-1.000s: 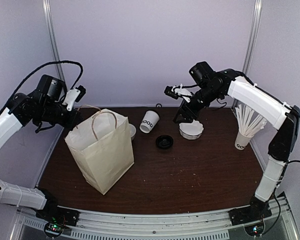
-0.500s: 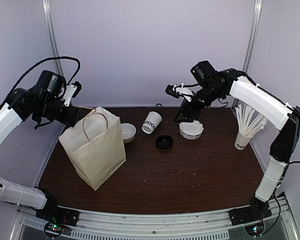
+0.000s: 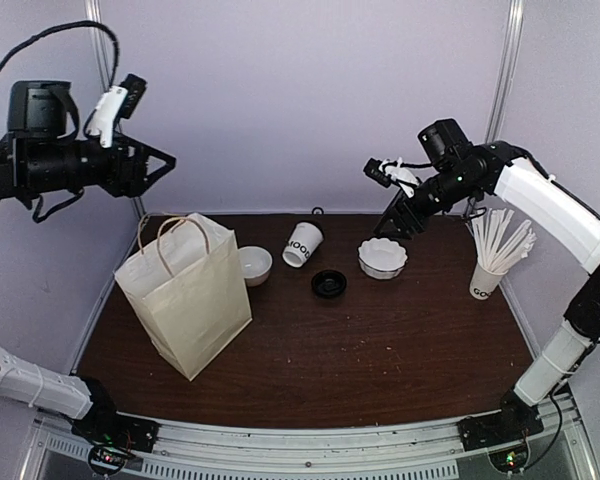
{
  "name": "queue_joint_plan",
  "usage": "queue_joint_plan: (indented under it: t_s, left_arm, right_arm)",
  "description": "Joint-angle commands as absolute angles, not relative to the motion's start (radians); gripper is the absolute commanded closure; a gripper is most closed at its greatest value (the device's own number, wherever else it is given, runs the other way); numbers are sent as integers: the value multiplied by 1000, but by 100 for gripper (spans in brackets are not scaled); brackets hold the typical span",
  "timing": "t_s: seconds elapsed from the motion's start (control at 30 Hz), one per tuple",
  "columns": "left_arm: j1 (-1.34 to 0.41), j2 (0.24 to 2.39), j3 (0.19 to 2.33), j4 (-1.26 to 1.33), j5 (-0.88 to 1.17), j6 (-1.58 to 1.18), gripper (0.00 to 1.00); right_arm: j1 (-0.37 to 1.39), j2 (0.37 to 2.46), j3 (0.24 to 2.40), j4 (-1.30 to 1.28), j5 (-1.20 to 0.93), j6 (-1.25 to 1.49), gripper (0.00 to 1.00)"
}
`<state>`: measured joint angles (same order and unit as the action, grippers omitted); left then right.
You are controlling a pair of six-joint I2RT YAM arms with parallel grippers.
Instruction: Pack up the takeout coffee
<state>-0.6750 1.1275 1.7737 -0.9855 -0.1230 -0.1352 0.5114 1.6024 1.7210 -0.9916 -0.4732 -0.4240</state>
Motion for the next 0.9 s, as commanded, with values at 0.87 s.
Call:
queue_joint_plan:
  t_s: [0.87]
  left_arm:
    - [-850, 2320, 2188, -661, -296, -377, 2]
  right_arm:
    - [332, 1442, 1515, -819, -554, -264, 36]
